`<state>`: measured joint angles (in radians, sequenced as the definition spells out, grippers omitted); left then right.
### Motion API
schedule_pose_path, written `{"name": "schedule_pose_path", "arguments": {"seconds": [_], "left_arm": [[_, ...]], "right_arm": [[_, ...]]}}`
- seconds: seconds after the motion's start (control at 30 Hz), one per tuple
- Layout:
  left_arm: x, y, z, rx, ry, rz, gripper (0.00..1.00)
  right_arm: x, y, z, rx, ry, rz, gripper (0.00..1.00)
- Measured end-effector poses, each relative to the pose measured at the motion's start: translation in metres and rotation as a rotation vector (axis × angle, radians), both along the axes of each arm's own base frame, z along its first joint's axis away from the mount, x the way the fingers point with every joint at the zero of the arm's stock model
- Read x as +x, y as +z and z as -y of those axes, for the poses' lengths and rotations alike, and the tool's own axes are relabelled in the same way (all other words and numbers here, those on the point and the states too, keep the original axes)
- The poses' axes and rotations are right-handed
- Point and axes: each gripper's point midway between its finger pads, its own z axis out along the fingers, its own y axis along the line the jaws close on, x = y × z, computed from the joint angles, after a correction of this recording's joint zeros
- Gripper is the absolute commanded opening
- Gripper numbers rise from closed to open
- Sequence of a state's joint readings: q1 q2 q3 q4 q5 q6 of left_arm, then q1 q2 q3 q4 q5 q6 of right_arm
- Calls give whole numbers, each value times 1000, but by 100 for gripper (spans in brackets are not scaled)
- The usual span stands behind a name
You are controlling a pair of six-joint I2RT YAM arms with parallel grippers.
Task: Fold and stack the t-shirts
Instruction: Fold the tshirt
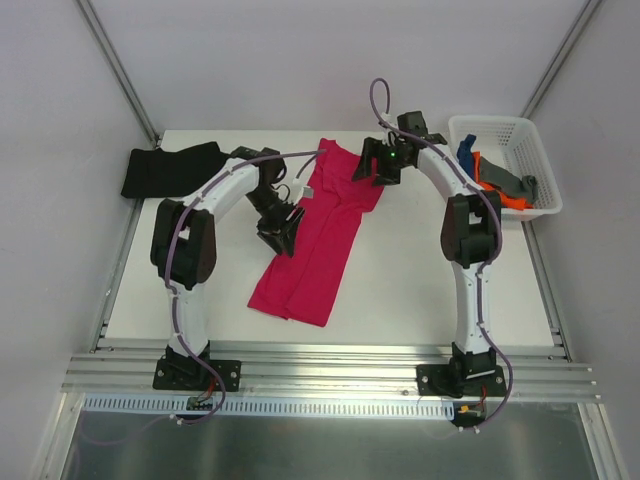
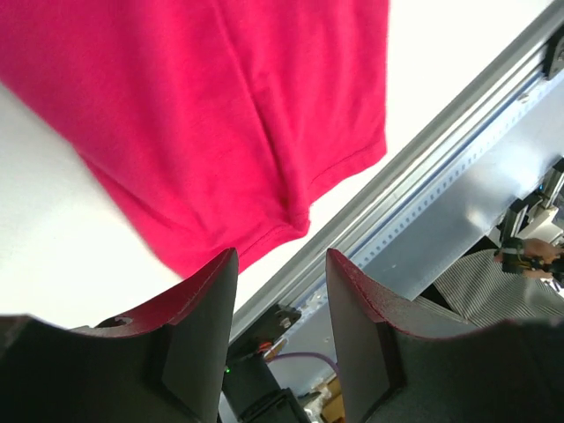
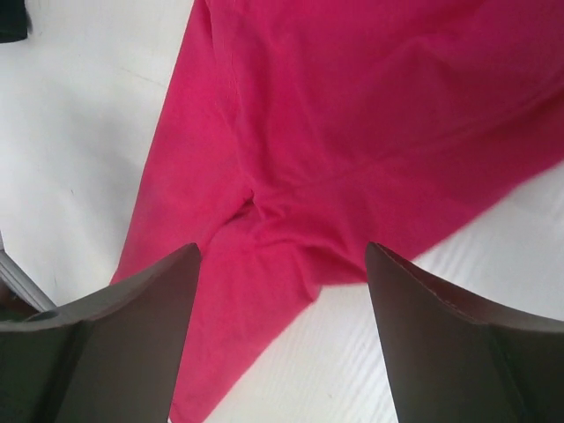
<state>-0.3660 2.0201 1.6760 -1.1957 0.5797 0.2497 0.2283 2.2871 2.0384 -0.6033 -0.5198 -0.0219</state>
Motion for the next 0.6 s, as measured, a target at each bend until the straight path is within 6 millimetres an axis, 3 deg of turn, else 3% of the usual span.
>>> {"name": "schedule_pose_path", "arguments": {"seconds": [0.13,0.27,0.6], "left_arm": [[-1,10,11,-31,-25,7,44],[-11,8,23,-43,-58,-27,44],[-40,-16,61,-42,-170,-139,44]], "right_arm": [[15,-26,-17,31,1,-24,79],[24,-58,-25,56,-15,-75,79],[46,-55,-33,109,-32,-35,79]]}}
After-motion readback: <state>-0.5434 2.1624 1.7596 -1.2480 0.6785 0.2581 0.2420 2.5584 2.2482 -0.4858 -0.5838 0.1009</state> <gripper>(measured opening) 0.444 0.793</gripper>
